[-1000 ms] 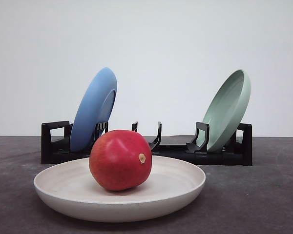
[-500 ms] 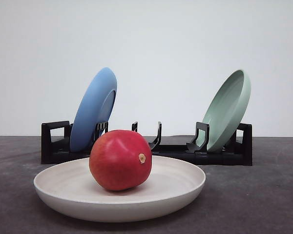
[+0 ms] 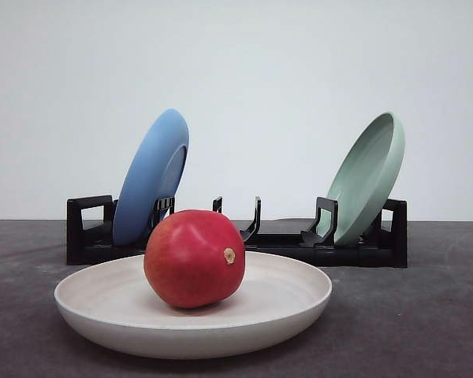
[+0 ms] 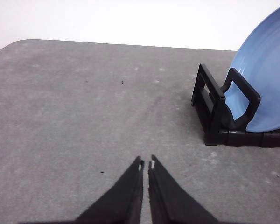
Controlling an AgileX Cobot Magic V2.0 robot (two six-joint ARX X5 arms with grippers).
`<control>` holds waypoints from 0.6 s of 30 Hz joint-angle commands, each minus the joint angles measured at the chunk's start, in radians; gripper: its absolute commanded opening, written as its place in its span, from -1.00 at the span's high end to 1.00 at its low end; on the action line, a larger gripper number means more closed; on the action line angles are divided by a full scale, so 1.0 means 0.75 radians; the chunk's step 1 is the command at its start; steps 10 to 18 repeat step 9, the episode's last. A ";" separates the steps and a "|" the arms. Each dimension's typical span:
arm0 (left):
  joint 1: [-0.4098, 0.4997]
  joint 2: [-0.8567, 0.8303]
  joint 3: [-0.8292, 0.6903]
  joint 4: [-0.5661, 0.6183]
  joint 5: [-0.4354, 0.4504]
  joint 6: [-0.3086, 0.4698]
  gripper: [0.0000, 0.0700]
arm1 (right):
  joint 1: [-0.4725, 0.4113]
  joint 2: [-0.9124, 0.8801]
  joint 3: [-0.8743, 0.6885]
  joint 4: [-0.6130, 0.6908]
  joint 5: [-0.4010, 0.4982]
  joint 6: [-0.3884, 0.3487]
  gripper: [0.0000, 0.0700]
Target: Place pomegranate in white plate
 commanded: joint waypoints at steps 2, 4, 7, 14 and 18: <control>0.001 -0.001 -0.015 -0.002 -0.004 0.013 1.00 | 0.001 0.000 -0.008 0.014 0.002 0.014 0.88; 0.001 -0.001 -0.015 -0.002 -0.004 0.013 1.00 | 0.001 0.000 -0.008 0.014 0.002 0.014 0.88; 0.001 -0.001 -0.015 -0.002 -0.004 0.013 1.00 | 0.001 0.000 -0.008 0.014 0.002 0.014 0.88; 0.001 -0.001 -0.015 -0.002 -0.004 0.013 1.00 | 0.001 0.000 -0.008 0.014 0.002 0.014 0.88; 0.001 -0.001 -0.015 -0.002 -0.004 0.013 1.00 | 0.001 0.000 -0.008 0.014 0.002 0.014 0.88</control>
